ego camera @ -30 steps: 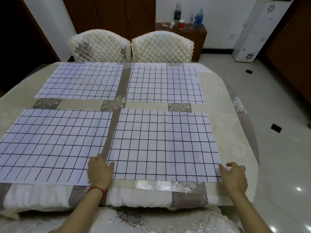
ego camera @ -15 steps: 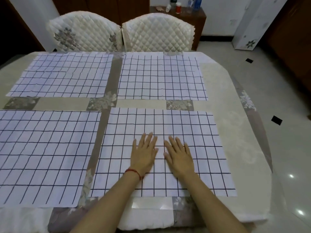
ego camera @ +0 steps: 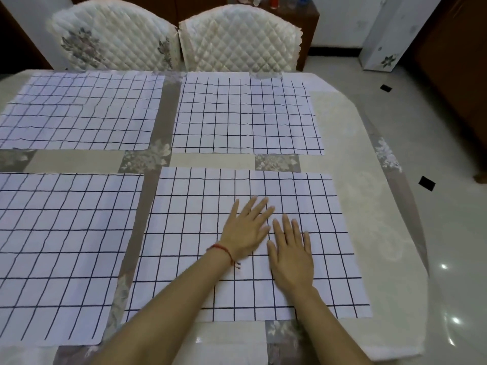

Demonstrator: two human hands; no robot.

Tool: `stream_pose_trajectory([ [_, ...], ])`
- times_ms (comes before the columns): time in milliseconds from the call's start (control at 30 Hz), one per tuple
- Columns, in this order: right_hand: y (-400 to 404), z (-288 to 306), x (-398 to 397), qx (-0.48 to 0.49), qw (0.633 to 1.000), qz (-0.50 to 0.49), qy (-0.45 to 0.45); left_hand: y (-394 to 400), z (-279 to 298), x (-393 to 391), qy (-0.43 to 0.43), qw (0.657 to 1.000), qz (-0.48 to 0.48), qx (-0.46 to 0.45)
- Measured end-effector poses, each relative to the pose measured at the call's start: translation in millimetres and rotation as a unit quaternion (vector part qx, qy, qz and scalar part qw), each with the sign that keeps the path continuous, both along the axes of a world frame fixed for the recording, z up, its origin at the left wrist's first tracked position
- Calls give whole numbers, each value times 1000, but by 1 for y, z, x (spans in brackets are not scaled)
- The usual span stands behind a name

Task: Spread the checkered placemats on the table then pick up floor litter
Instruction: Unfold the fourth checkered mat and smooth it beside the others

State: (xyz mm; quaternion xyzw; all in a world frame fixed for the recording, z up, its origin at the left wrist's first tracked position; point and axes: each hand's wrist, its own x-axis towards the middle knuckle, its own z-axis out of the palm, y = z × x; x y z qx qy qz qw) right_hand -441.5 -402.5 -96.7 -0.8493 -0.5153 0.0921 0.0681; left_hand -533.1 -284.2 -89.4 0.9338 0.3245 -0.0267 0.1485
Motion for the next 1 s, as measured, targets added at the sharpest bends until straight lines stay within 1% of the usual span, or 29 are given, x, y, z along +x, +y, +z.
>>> stream_pose_trajectory([
  [33,0,-1,0,3,1000,2,0,16,-2,-4,3,1000,20,10],
  [100,-1,-5,1,25,1000,7,1,52,-5,-20,10,993,117,18],
  [133,-1,-7,1,33,999,9,-1,66,-6,-33,16,982,186,15],
  [200,-2,-7,1,41,999,11,-4,81,-5,-52,17,948,318,3],
  [233,-2,-8,1,44,999,11,0,79,-4,-53,12,934,358,2],
  [267,-2,-8,1,42,999,12,3,69,-3,-50,0,933,359,20],
  [300,-1,-8,1,39,999,12,4,52,-2,-42,-20,946,321,45],
  [367,-1,-7,1,36,999,5,1,4,-2,-23,-49,981,182,52],
  [400,-1,-7,1,33,999,3,0,-18,-6,-17,-51,988,138,54],
  [433,-1,-7,1,30,1000,2,1,-34,-8,-16,-46,990,123,49],
  [500,-2,-8,1,27,1000,5,-3,-46,-12,-27,-14,989,146,32],
  [567,0,-6,2,27,1000,6,0,-43,-18,-44,-9,979,192,63],
  [633,-2,-4,2,34,999,13,9,-41,-20,-56,-12,972,223,70],
  [667,-2,-1,1,34,999,14,19,-41,-20,-59,-9,971,228,71],
  [733,6,2,-2,35,998,-21,44,-42,-19,-59,-6,971,229,70],
  [800,26,11,-11,56,997,-44,27,-42,-20,-58,-5,971,227,73],
  [833,38,16,-17,67,997,-15,23,-42,-20,-58,-4,971,228,79],
  [867,48,18,-22,68,996,49,23,-41,-20,-58,-3,970,229,83],
  [900,56,18,-24,47,991,125,33,-41,-20,-58,-1,969,231,83],
  [933,60,17,-20,16,983,178,47,-42,-20,-59,0,970,231,82],
  [967,61,13,-8,-16,980,189,52,-42,-20,-59,1,970,230,81],
  [1000,60,9,10,-26,985,165,41,-41,-20,-58,0,970,229,81],
])
